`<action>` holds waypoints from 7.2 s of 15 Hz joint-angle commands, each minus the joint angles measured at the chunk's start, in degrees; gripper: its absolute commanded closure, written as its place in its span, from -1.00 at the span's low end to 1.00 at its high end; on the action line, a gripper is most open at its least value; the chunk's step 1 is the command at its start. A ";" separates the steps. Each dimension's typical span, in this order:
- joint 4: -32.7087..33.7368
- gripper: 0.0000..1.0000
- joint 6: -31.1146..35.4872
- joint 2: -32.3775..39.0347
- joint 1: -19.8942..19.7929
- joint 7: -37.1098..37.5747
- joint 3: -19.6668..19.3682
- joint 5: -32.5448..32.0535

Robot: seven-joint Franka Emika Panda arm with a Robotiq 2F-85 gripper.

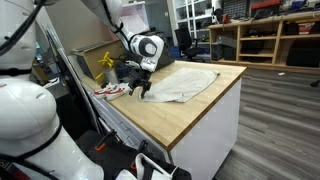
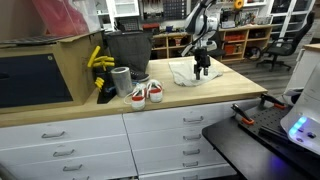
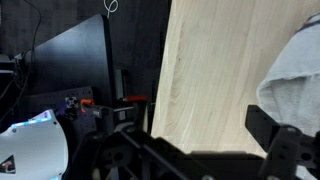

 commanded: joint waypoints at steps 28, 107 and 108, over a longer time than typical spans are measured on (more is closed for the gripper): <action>-14.90 -1.00 33.28 -5.23 0.58 0.90 6.17 11.09; 18.03 0.99 40.38 9.32 5.10 8.95 0.05 -6.71; 19.02 0.99 40.45 9.99 5.49 9.61 -0.41 -7.40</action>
